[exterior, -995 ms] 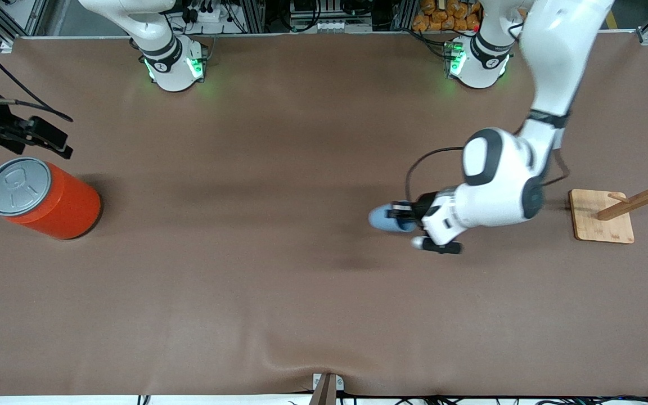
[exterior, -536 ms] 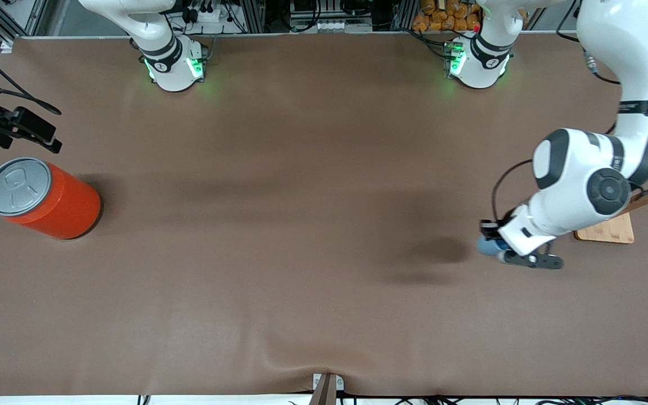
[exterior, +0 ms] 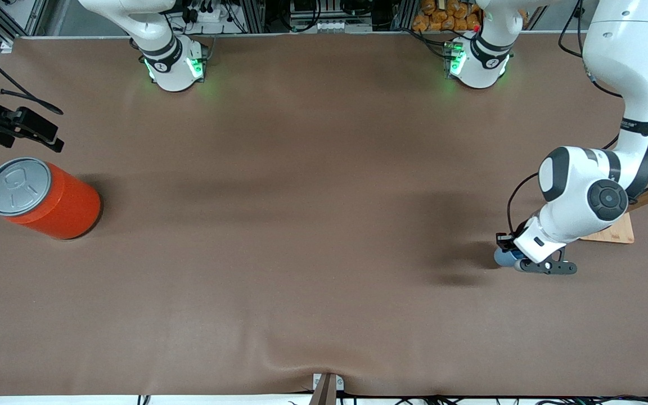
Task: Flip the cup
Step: 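Carry the cup with the left gripper and lower it beside the wooden board, then open the left gripper to release the cup upright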
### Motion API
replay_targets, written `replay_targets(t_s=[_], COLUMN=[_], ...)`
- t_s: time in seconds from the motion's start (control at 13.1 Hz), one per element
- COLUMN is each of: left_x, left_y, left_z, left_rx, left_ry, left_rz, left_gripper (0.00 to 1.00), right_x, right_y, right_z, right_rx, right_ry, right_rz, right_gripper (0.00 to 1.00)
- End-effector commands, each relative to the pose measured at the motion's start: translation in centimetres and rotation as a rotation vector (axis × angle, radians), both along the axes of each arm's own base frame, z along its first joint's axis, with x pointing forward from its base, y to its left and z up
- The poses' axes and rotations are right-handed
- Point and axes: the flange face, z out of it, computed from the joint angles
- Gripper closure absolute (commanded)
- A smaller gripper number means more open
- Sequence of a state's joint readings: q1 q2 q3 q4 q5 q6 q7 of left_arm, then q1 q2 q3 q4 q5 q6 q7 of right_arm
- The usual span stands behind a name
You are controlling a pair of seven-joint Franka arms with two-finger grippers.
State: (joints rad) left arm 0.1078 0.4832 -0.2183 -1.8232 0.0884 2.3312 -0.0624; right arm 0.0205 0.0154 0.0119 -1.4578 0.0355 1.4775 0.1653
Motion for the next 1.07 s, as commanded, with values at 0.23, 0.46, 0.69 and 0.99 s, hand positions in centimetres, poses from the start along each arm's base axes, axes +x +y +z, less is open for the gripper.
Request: replay_targets(t_s=[0.23,0.46,0.69,0.99], left_x=[0.2,1.2,2.1,1.0], left_y=[-0.9,-2.1,-2.5,-0.6], left_z=[1.9,9.3,18.3,26.1], left_rx=[0.032,0.043,0.049,0.070], left_ry=[-0.038,-0.051,-0.082,-0.108], left_rz=[-0.012,-0.033,-0.032,0.003], left_gripper=[0.00,0.00,0.00,0.00], right_x=[-1.3,-1.4,-1.6,-1.7], right_y=[-0.1,-0.1,-0.2,-0.2], right_z=[0.3,0.4,0.2,0.2], right_rx=[0.012,0.011,0.012,0.011], right_ry=[0.002,0.005,0.023,0.029], right_rz=[0.018,0.055,0.065,0.065], right_gripper=[0.00,0.00,0.00,0.00])
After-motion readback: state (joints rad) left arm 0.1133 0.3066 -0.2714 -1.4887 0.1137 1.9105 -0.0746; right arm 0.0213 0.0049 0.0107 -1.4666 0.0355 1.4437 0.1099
